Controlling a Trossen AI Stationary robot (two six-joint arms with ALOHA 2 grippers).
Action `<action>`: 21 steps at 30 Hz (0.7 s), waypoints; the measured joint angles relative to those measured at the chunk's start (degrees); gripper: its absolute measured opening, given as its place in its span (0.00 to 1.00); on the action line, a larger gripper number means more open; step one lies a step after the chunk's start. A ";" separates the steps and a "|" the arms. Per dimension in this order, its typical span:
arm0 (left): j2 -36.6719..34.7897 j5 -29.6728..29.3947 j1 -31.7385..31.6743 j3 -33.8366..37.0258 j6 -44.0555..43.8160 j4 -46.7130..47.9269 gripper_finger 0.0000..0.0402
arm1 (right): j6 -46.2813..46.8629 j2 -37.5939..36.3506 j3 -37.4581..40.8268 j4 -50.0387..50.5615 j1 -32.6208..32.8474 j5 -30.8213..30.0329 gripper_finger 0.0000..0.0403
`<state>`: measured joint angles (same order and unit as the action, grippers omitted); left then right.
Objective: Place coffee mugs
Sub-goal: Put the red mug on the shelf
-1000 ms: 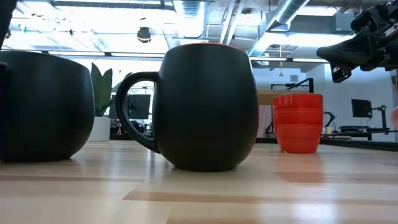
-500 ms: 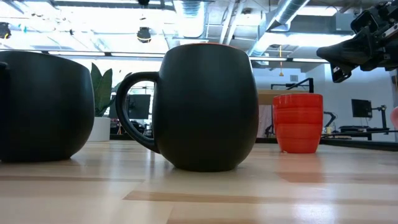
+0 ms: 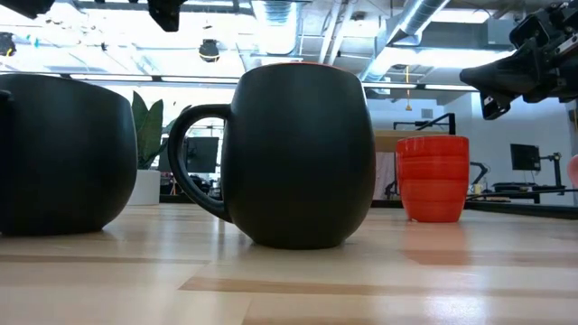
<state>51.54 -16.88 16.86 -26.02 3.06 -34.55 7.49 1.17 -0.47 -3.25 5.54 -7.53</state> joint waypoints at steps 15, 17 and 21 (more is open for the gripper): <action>-2.90 4.26 0.00 0.00 2.71 2.50 0.43 | 18.23 8.85 -1.96 -25.13 -1.22 -5.81 0.13; -2.90 3.55 0.00 0.00 3.20 2.03 0.43 | 19.26 12.98 -3.77 -23.76 -1.00 -6.10 0.15; -2.90 2.86 0.00 0.00 3.22 1.80 0.43 | 19.21 21.34 -10.48 -15.96 0.36 -6.07 0.23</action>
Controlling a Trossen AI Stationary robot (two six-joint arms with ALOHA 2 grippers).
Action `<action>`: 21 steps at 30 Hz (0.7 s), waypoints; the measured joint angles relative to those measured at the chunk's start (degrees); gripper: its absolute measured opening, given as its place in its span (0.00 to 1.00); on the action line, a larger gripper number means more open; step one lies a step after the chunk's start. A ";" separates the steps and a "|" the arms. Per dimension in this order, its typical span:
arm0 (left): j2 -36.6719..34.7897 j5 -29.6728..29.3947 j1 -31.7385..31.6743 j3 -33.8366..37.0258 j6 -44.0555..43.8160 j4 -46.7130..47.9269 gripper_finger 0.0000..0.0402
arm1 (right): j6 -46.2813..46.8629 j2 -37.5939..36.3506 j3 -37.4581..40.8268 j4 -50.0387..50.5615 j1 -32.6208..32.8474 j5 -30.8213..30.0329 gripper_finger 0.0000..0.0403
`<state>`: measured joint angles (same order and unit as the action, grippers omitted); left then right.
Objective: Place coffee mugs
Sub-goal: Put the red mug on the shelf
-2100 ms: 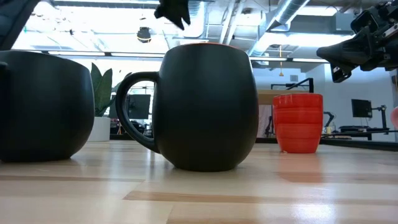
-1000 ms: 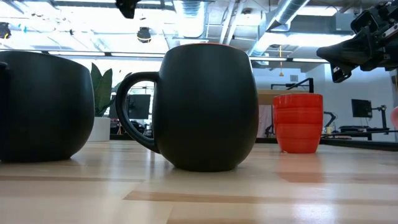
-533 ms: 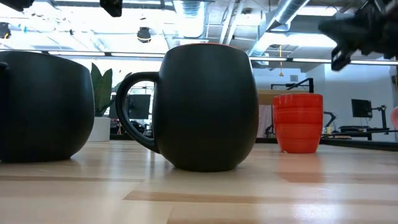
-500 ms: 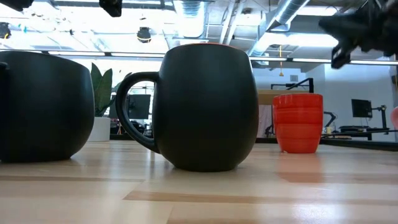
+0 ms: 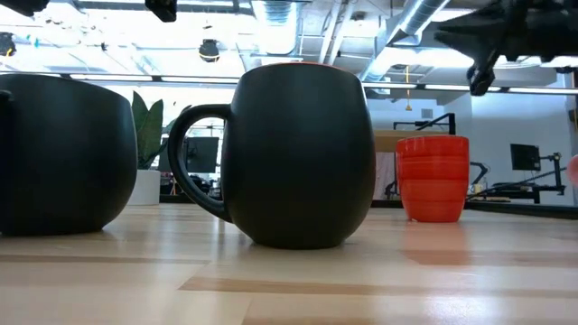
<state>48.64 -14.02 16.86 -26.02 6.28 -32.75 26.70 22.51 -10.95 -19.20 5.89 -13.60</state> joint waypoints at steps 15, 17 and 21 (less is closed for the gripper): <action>0.04 -0.28 0.00 0.00 0.00 0.48 0.43 | -7.23 31.66 -25.92 40.99 7.16 1.99 0.48; 0.04 -0.32 -0.02 0.00 0.01 0.83 0.43 | -8.13 35.15 -26.08 41.74 7.24 2.15 0.48; 0.07 -1.46 0.00 0.00 0.41 1.13 0.43 | -9.11 40.45 -26.21 41.53 6.46 2.45 0.48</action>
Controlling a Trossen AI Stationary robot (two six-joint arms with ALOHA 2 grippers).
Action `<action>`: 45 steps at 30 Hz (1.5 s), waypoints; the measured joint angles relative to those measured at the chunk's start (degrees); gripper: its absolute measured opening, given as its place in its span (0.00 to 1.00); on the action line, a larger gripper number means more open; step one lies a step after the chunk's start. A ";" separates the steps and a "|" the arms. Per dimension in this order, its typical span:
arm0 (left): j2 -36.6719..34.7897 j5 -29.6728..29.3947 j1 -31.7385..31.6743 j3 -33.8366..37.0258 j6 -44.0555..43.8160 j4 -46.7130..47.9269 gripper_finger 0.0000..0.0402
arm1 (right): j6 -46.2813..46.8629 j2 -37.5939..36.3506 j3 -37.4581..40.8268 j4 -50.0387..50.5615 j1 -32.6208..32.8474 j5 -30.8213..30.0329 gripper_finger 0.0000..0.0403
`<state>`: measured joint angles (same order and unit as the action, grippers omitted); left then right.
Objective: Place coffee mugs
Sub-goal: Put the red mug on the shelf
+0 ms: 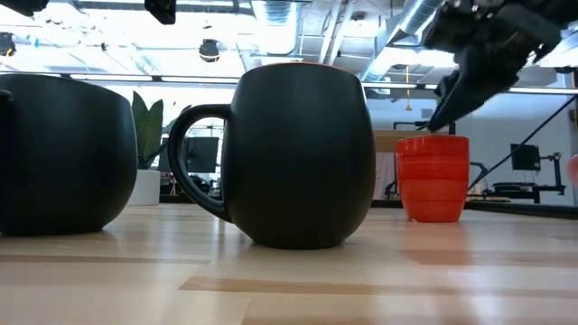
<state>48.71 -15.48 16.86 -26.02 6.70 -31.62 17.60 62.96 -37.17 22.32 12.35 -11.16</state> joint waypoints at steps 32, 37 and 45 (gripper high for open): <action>0.00 -5.93 -0.04 -0.02 1.36 2.32 0.43 | -1.05 4.91 -13.02 1.62 -0.29 0.74 0.09; 0.00 -7.59 -0.04 -0.02 2.12 2.87 0.43 | -6.37 4.94 -22.18 1.52 1.11 -1.92 0.09; 0.00 -7.81 -0.04 -0.04 2.14 2.74 0.43 | -16.15 13.87 -40.70 11.12 -7.87 -7.18 0.09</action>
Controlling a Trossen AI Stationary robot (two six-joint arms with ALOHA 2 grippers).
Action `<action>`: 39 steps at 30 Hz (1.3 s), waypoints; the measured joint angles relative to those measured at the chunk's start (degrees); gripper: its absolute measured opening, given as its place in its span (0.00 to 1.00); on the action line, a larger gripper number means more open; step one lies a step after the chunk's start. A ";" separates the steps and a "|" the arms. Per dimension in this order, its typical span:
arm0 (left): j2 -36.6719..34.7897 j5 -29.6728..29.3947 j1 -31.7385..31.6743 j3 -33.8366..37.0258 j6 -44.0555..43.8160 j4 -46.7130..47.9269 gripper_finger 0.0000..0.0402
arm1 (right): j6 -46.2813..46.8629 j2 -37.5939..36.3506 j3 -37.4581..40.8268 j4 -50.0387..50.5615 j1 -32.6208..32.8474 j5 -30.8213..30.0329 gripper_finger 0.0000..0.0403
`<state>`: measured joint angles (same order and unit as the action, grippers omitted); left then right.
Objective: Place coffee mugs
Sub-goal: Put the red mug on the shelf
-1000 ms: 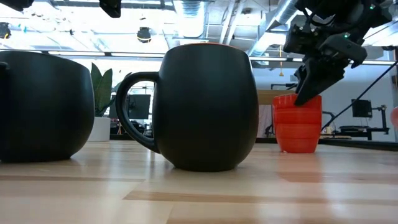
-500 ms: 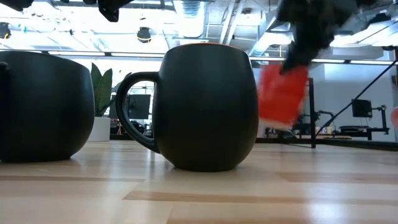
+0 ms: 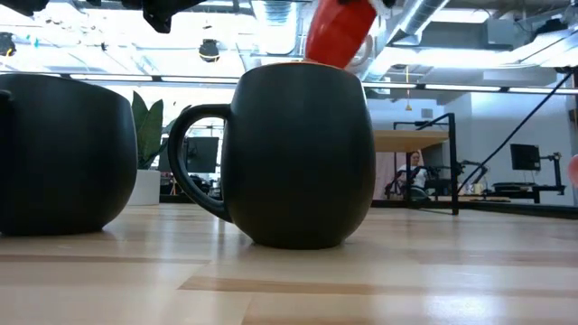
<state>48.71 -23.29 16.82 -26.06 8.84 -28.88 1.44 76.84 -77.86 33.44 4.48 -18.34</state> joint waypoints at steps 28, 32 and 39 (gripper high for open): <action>0.00 -1.59 -0.04 -0.02 1.05 1.38 0.43 | -2.35 25.62 -24.26 17.53 -24.52 6.31 0.09; 0.00 -1.60 -0.04 -0.02 1.05 1.33 0.43 | -1.47 25.41 -24.26 16.74 -24.93 6.12 0.15; -0.01 -1.57 -0.04 -0.02 1.02 1.31 0.43 | -1.48 25.53 -24.29 15.65 -26.30 5.40 0.25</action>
<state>48.70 -24.86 16.78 -26.09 9.86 -27.57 -0.03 102.37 -102.15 49.09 -21.82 -12.94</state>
